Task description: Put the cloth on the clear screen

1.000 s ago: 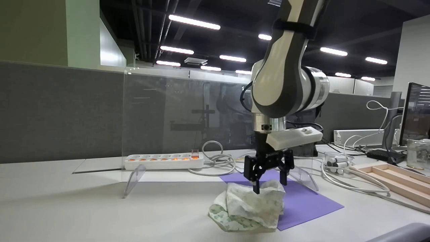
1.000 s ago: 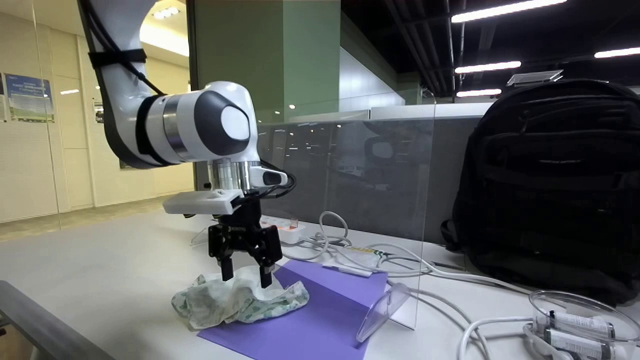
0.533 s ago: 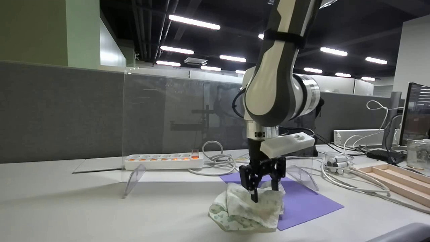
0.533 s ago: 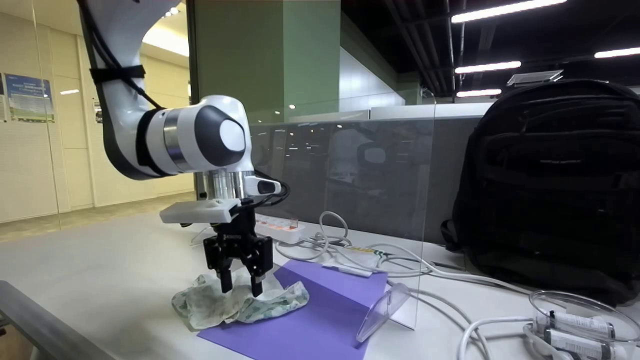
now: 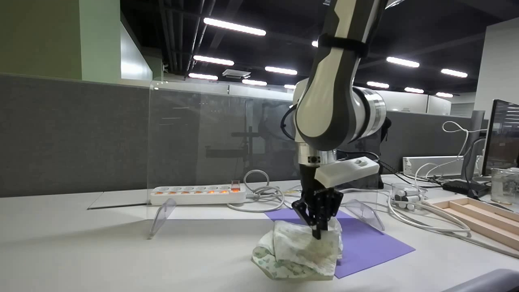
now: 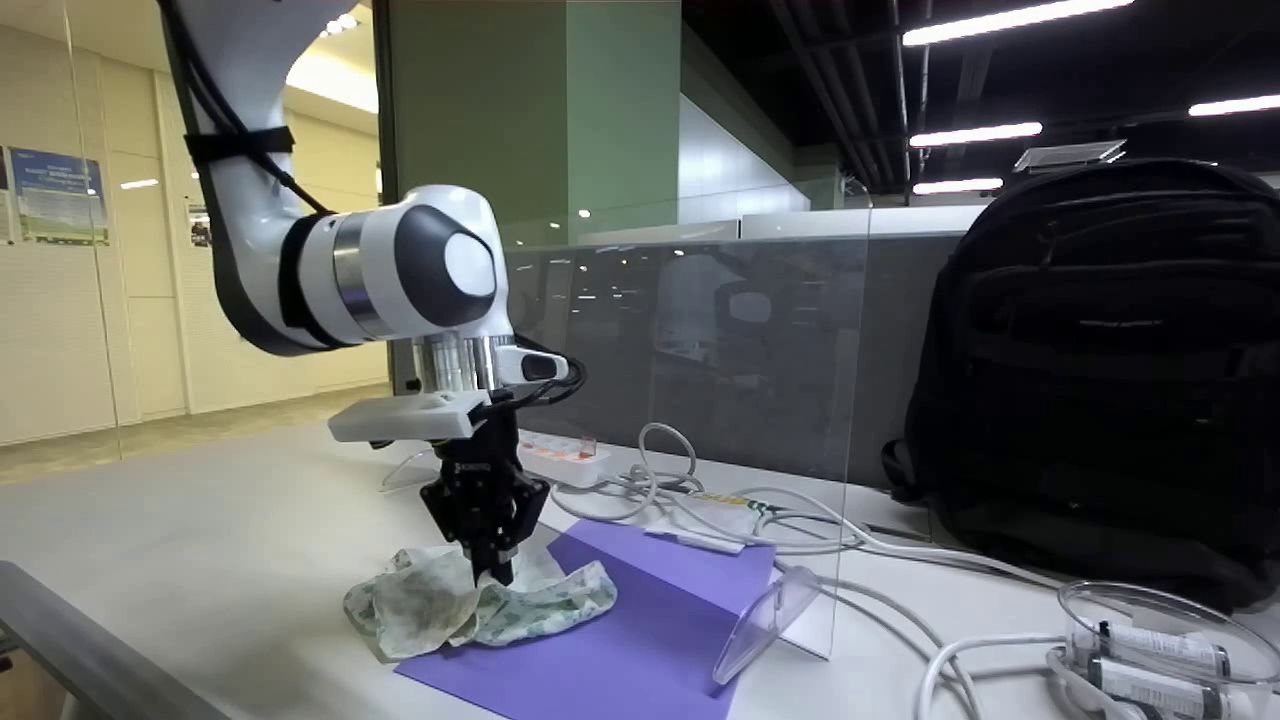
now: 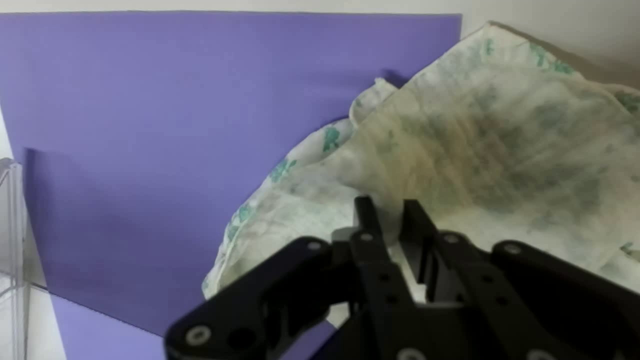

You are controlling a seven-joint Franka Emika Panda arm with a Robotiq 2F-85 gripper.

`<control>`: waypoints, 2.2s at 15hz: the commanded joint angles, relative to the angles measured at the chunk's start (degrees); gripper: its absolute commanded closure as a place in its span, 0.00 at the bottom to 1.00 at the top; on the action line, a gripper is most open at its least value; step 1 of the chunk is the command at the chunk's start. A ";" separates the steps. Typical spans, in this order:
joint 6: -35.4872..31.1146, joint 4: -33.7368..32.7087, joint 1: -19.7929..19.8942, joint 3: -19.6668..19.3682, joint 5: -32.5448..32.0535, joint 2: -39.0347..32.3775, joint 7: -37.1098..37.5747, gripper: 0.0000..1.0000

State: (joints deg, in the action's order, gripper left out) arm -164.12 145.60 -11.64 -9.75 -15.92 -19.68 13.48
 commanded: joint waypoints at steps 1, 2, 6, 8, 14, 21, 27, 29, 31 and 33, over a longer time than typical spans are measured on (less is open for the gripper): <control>3.49 0.86 -0.18 -0.50 -0.79 2.97 -0.55 1.00; 5.15 0.85 -0.62 -0.87 -1.50 3.34 -0.02 1.00; 13.44 1.22 0.57 1.51 -1.98 7.59 -1.58 1.00; 18.87 0.42 0.47 2.36 -3.23 10.86 -0.67 1.00; 34.21 -5.38 2.40 8.45 -3.66 21.76 -1.41 1.00; 40.13 -9.74 5.07 12.26 1.02 26.87 -6.13 0.99; 36.68 -10.15 5.18 13.50 1.70 27.49 -6.78 1.00; 34.16 -11.26 4.96 14.59 1.39 28.18 -6.38 1.00; 33.81 -13.08 4.52 15.81 1.95 29.08 -6.66 1.00; 35.03 -15.68 4.16 16.97 2.97 29.80 -6.95 1.00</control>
State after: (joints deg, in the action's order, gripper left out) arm -131.02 133.47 -7.17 5.75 -14.53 8.50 6.94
